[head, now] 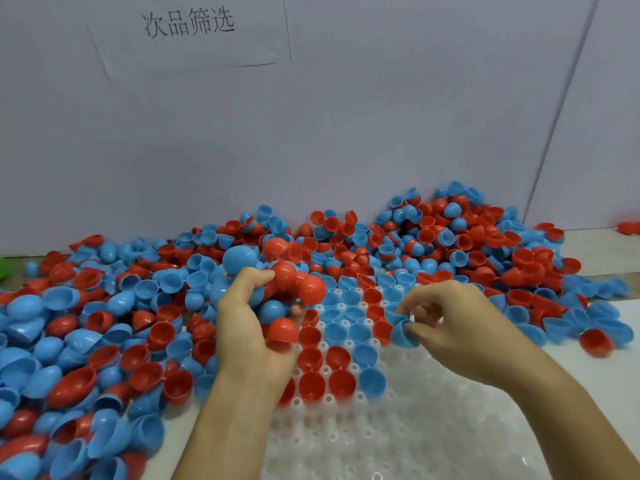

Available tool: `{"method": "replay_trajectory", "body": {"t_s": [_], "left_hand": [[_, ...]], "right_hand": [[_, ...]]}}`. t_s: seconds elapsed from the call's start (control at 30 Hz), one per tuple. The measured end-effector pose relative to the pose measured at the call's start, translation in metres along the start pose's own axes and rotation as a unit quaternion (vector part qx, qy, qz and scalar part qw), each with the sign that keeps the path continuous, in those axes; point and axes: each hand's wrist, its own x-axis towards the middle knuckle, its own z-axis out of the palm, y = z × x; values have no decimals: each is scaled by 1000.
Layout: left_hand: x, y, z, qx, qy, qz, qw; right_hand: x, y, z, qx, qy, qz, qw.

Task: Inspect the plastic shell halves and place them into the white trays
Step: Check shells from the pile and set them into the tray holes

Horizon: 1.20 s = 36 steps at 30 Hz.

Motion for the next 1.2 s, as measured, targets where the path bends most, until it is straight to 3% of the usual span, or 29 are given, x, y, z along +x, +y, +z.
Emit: {"method": "replay_trajectory", "body": {"t_s": [0.33,0.57,0.63,0.77,0.9,1.2], "left_hand": [[-9,-13,11,9,-16,-28,999],[-14,-12,13,4,-26,-48,998],[-12,-12,13,3,-27,-50,998],[-12,-14,13,11,-20,-46,999],[-11,-13,13,17,-34,-59,998],[-11,-14,12,65,-7,-50,997]], "right_hand": [[0,-3,16,-104,-142,18,984],[2,0,19,-114,-164,15,980],[0,3,15,-88,-137,-11,987],[0,-10,18,79,46,-102,991],[0,-34,38,232,69,-166,956],[2,-48,51,304,165,-149,926]]}}
